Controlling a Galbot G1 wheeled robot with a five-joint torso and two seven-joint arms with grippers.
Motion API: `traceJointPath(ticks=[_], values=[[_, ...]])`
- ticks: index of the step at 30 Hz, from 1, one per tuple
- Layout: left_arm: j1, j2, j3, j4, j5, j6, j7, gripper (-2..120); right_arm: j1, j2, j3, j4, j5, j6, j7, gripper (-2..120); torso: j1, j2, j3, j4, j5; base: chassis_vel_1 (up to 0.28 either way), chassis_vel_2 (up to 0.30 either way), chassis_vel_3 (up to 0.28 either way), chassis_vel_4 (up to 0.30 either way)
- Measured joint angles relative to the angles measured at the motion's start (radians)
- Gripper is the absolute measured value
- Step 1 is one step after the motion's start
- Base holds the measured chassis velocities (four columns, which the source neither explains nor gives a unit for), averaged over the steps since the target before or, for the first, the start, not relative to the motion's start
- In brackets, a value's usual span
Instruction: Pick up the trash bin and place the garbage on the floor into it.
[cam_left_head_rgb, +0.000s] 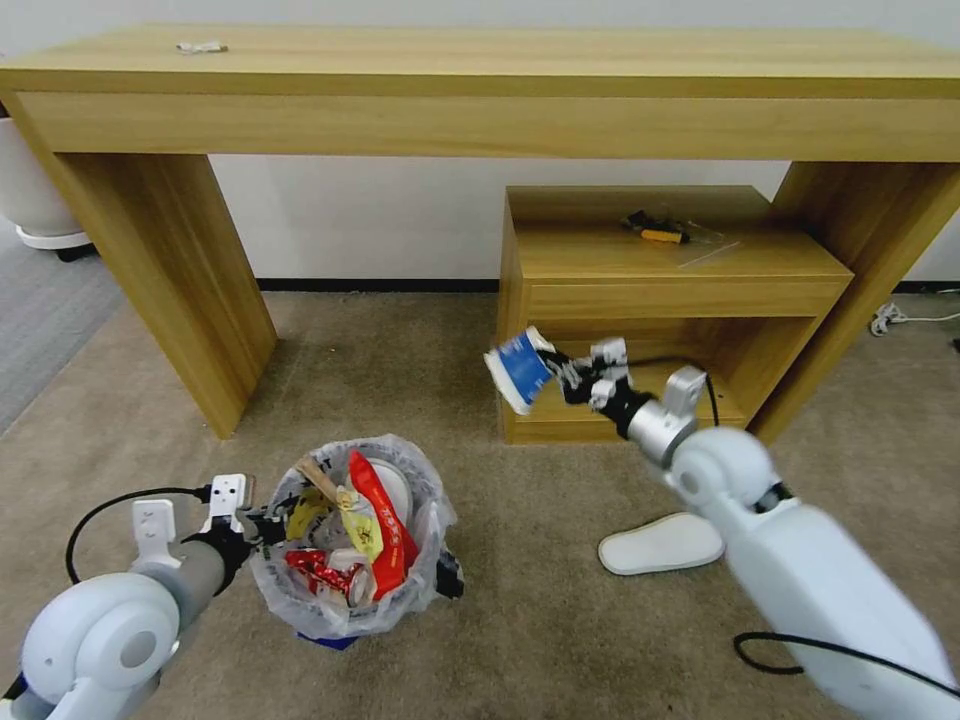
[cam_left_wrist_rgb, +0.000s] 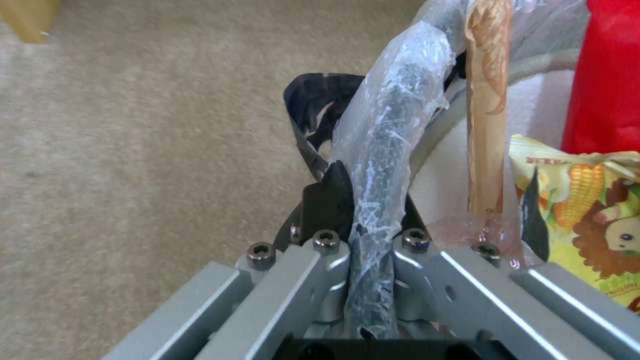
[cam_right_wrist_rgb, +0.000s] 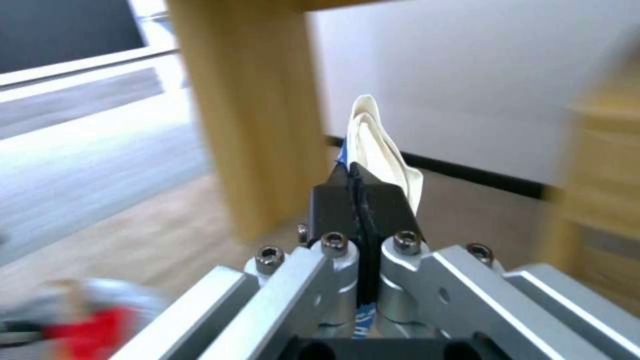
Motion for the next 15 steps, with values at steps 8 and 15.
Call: traceJointPath(ticks=[8, 15], values=[[-0.060, 0.048, 0.118, 0.011, -0.019, 0.000, -0.014, 1, 0.158, -0.061, -0.205, 0.144, 0.101, -0.085, -0.044, 0, 0.000, 0.000, 0.000, 0.0002, -0.0002, 0.000, 0.000, 0.000, 0.000], [-0.136, 0.088, 0.176, 0.022, -0.078, 0.000, -0.035, 1, 0.210, -0.095, -0.353, 0.173, 0.081, -0.106, -0.069, 0, 0.000, 0.000, 0.000, 0.0002, -0.0001, 0.000, 0.000, 0.000, 0.000]])
